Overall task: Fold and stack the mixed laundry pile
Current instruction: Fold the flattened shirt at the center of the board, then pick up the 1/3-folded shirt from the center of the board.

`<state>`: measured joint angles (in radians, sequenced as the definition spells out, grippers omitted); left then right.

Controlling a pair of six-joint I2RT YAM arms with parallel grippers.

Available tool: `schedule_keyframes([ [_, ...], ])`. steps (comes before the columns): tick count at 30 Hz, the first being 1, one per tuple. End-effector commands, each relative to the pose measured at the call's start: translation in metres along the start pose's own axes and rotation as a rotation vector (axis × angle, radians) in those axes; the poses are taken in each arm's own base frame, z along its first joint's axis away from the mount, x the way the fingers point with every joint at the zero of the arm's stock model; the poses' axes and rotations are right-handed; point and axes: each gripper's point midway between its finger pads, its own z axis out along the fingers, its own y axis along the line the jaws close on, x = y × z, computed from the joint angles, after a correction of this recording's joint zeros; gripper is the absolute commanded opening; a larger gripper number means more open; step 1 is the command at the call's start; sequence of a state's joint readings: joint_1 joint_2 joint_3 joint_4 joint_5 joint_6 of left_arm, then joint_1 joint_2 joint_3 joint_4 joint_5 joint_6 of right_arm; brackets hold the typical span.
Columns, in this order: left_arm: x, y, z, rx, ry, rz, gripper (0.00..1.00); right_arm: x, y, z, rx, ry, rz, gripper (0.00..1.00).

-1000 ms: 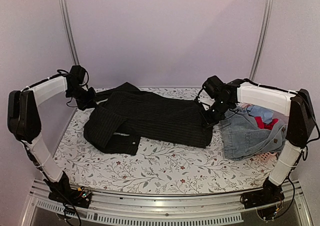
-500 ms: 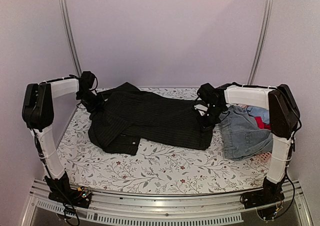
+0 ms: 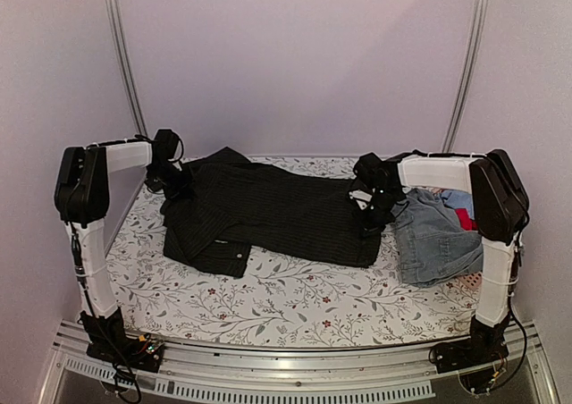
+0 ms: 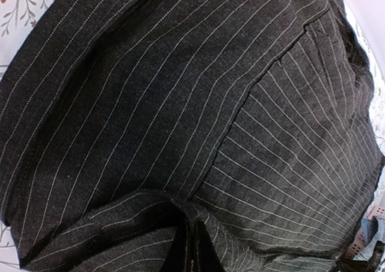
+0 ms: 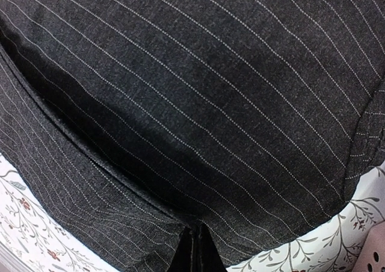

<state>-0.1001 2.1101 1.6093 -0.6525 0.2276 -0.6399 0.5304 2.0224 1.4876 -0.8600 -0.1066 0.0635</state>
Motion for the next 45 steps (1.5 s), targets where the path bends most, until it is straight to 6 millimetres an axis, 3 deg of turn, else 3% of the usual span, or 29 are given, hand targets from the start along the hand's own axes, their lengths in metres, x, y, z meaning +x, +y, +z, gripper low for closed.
schedule_keyframes([
  [1,0.003,0.006,0.012,-0.019,0.002,0.018,0.0,-0.006,-0.005,0.01,0.011,0.001,0.011,0.0],
  [5,-0.001,0.01,0.007,-0.016,-0.003,0.014,0.06,-0.008,-0.008,0.013,0.031,0.004,0.013,0.0],
  [6,-0.004,0.012,0.001,-0.014,-0.012,0.009,0.14,-0.009,-0.01,0.013,0.038,0.003,0.014,0.0],
  [8,-0.01,0.014,-0.015,0.007,-0.036,0.0,0.44,-0.008,-0.011,0.014,0.043,0.007,0.022,0.05],
  [10,-0.013,0.018,-0.038,0.018,-0.068,-0.004,0.71,-0.006,-0.016,0.014,0.06,0.017,0.035,0.2],
  [12,-0.011,0.022,-0.061,0.006,-0.103,0.017,0.88,-0.006,-0.019,0.011,0.071,0.015,0.052,0.34],
  [14,0.002,0.029,-0.078,-0.015,-0.112,0.026,0.99,-0.013,-0.015,0.0,0.048,-0.02,0.071,0.48],
  [20,0.085,0.068,-0.091,-0.058,0.009,-0.101,1.0,-0.044,0.022,-0.054,-0.112,-0.175,0.077,0.57],
  [24,0.137,0.083,-0.092,-0.036,0.04,-0.149,0.95,-0.045,0.053,-0.066,-0.184,-0.203,0.024,0.59],
  [27,0.157,0.087,-0.091,-0.003,0.05,-0.165,0.84,-0.041,0.082,-0.069,-0.253,-0.211,-0.036,0.59],
  [31,0.175,0.073,-0.089,0.032,0.086,-0.075,0.75,-0.032,0.114,-0.067,-0.313,-0.205,-0.121,0.58],
  [37,0.215,0.041,-0.09,0.005,0.157,0.244,0.68,-0.035,0.141,-0.075,-0.409,-0.239,-0.187,0.58],
  [45,0.26,-0.034,-0.069,0.108,0.224,0.676,0.7,-0.051,0.147,-0.09,-0.414,-0.33,-0.27,0.58],
])
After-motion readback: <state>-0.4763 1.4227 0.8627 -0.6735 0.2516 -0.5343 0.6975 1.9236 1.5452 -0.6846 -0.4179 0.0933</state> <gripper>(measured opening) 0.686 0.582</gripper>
